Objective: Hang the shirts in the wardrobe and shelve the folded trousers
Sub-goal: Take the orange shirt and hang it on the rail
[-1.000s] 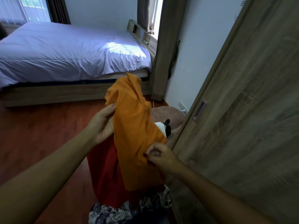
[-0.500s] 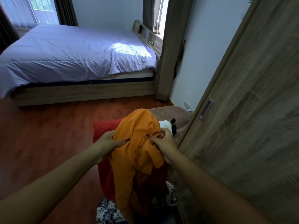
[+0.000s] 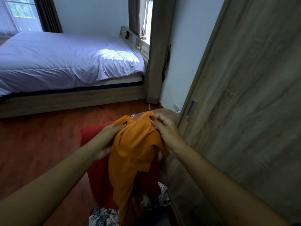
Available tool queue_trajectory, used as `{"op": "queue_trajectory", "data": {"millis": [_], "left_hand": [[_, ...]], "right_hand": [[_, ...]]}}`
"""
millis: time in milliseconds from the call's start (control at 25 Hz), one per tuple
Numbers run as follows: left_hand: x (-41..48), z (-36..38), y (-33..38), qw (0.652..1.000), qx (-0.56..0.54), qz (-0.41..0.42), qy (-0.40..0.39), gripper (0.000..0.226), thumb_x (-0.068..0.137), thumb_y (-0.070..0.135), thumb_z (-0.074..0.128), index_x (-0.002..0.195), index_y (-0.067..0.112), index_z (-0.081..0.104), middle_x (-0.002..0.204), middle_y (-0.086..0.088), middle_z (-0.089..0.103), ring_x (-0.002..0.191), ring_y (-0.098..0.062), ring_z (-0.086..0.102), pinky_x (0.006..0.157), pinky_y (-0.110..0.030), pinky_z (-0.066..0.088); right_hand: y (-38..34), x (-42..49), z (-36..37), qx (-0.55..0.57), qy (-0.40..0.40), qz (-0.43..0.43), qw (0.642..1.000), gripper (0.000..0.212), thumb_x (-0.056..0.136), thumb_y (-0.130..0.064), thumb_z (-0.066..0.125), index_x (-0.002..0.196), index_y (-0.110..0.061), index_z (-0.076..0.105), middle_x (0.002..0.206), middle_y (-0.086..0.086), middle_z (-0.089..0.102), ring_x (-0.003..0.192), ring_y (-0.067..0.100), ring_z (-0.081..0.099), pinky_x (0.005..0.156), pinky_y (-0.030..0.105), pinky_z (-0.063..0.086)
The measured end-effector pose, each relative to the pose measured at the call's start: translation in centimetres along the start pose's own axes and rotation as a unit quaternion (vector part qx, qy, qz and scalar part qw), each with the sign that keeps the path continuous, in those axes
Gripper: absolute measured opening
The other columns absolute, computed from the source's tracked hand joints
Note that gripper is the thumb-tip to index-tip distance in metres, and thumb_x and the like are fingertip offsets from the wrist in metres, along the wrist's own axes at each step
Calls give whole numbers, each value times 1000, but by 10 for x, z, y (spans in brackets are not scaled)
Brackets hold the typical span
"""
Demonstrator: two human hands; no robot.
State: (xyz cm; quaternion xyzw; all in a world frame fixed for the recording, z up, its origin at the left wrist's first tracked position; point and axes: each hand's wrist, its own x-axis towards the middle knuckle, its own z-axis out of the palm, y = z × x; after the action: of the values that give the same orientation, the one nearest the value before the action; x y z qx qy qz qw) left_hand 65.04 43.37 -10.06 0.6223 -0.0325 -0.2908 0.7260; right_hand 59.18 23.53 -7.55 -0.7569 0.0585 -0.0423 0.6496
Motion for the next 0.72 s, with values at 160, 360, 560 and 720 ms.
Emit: {"op": "queue_trajectory", "data": {"millis": [160, 360, 560, 720], "left_hand": [[-32, 80, 14, 987, -47, 78, -131, 29, 90, 21, 56, 119, 21, 63, 103, -3, 73, 91, -17, 71, 78, -31, 59], [-75, 191, 19, 955, 32, 194, -220, 17, 86, 21, 59, 103, 16, 61, 92, -2, 67, 86, -16, 67, 72, -26, 55], [-137, 307, 9, 897, 87, 329, -281, 34, 77, 36, 72, 93, 9, 60, 87, -3, 62, 82, -12, 62, 72, -24, 55], [-178, 383, -10, 808, 164, 420, -380, 40, 82, 35, 67, 76, 1, 47, 70, 1, 49, 69, -10, 50, 63, -17, 41]], "right_hand": [[-18, -49, -61, 128, 160, 4, 979, 26, 92, -10, 43, 71, -19, 56, 66, -7, 58, 68, 11, 52, 63, 25, 42], [-45, -150, -147, 27, 166, -17, 986, 18, 86, -29, 59, 101, -21, 65, 92, -1, 66, 84, 12, 61, 73, 24, 48], [-83, -305, -238, -135, 284, -138, 939, 13, 90, -18, 61, 79, -23, 68, 75, -11, 65, 70, -4, 59, 67, 10, 44], [-101, -416, -294, -65, 410, -192, 889, 16, 94, -15, 54, 84, -22, 65, 74, -11, 63, 68, 0, 56, 62, 12, 46]]}}
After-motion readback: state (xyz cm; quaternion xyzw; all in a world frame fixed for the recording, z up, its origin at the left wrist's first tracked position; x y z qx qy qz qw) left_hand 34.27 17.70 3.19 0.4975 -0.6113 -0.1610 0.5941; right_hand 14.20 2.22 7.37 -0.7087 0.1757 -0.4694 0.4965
